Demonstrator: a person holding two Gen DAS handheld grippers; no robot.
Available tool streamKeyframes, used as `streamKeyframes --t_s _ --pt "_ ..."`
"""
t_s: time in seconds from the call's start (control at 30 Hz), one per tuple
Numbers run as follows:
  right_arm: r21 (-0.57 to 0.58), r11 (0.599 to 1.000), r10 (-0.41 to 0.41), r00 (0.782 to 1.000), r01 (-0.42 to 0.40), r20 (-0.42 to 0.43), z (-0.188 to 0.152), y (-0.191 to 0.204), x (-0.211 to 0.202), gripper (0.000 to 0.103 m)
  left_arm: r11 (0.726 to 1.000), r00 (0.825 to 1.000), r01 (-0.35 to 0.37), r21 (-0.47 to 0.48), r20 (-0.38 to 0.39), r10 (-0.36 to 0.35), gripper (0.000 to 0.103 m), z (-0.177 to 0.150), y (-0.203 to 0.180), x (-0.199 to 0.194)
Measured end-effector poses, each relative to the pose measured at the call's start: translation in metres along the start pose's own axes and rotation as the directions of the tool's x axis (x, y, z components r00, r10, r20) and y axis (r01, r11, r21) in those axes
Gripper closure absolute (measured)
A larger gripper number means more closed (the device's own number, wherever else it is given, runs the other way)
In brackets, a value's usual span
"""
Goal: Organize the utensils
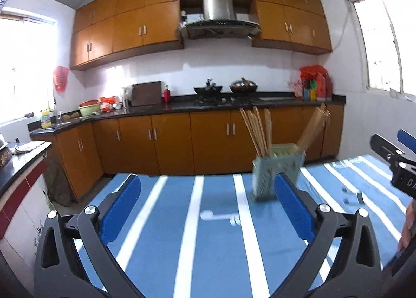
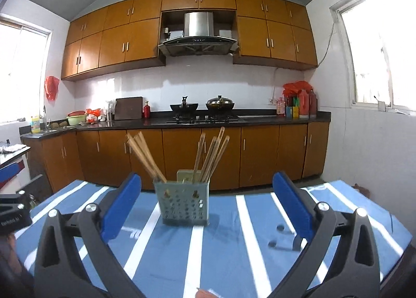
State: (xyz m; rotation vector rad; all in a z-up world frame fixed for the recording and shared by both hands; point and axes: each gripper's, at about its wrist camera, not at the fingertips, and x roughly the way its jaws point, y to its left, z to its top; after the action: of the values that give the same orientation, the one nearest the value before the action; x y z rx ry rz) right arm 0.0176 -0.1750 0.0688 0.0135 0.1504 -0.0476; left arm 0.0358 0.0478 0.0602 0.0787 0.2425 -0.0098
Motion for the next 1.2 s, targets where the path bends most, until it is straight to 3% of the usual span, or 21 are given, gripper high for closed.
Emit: streamKeyframes --t_s 0.17,0.43,0.6,1.2 --pt "-0.056 0.998 -0.024 0.999 0.022 -0.035 -0.033 0.008 -0.012 0.004 1.0 1.0 0.007 0.028 -0.016 -0.007 0.002 -0.027 -0.012 -0.008" --pt "-0.045 0.999 -0.015 0.993 0.01 -0.118 -0.066 0.0 -0.019 0.004 0.999 0.997 0.03 -0.021 -0.073 -0.031 0.002 -0.053 -0.014 -0.012" --pt "-0.032 0.999 -0.007 0.99 0.002 -0.138 -0.073 -0.003 -0.02 0.004 1.0 0.997 0.003 -0.001 -0.083 -0.003 0.002 -0.064 -0.017 -0.013" --pt "-0.021 1.0 -0.012 0.985 0.009 -0.175 -0.084 -0.006 -0.017 0.004 1.0 0.993 0.024 0.004 -0.112 -0.023 0.002 -0.077 -0.026 -0.012"
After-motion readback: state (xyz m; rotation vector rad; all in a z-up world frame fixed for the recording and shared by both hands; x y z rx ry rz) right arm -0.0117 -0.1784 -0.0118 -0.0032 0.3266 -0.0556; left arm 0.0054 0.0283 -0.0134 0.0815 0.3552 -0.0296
